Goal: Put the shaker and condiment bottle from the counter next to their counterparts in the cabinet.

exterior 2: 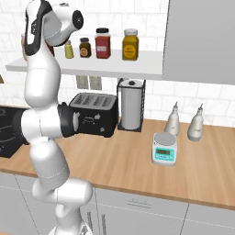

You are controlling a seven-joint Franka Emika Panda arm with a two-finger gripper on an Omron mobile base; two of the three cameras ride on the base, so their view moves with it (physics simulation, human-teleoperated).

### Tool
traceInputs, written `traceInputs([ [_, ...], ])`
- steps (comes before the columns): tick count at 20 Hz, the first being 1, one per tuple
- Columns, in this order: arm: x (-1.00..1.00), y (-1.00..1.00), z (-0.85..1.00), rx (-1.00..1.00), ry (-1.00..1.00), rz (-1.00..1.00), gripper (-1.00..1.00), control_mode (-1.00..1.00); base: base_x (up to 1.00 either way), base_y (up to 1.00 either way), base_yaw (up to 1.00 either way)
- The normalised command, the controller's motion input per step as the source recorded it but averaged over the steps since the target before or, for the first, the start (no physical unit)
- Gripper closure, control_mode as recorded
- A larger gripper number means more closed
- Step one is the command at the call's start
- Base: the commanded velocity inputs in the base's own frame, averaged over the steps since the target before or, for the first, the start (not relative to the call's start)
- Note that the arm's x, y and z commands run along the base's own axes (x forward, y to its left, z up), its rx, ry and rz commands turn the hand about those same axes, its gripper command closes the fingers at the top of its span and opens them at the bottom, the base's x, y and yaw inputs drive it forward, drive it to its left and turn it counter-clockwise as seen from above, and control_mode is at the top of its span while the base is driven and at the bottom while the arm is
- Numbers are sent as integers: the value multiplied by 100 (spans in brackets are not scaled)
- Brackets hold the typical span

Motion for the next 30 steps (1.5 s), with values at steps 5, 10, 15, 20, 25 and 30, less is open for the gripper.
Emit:
traceInputs([
  [5, 20, 7, -9, 0, 0, 0, -100, -100, 0, 0, 0],
  [10, 11, 0, 0, 0, 0, 0, -100, -100, 0, 0, 0],
  [15, 0, 0, 1, 0, 0, 0, -100, -100, 0, 0, 0],
  [20, -70, -61, 37, 4, 0, -1, -100, -100, 0, 0, 0],
  [25, -100, -100, 25, 4, 0, -5, -100, -100, 0, 0, 0],
  [30, -100, -100, -70, 0, -6, -3, -100, -100, 0, 0, 0],
])
